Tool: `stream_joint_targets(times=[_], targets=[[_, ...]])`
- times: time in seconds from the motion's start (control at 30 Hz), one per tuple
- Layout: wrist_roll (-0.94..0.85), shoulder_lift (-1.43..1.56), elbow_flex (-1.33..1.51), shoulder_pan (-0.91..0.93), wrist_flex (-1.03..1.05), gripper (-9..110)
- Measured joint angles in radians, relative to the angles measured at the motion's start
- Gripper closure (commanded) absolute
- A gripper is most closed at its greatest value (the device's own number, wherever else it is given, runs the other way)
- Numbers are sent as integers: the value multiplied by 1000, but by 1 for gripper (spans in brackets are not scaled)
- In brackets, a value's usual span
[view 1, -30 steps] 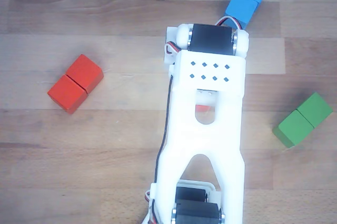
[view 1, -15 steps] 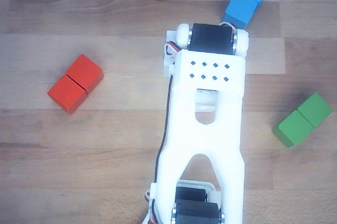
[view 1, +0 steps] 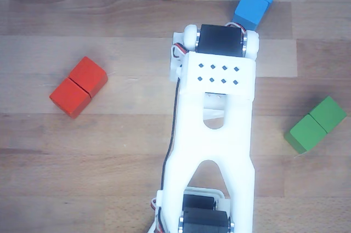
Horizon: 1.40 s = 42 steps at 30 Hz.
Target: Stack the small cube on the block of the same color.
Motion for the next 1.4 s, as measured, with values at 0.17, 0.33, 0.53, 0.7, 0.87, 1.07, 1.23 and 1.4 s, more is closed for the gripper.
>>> stream_joint_targets(times=[0.17, 0.33, 0.53, 0.7, 0.87, 1.07, 1.23, 1.4], targets=[[-3, -9, 0, 0, 0, 73], [-3, -15, 0, 0, 43, 68], [-9, -67, 0, 0, 51, 68], [-9, -100, 2, 0, -15, 68], [-9, -138, 37, 0, -78, 68], [-9, -184, 83, 0, -140, 68], [-9, -192, 107, 0, -170, 68], [-9, -192, 129, 0, -199, 72]])
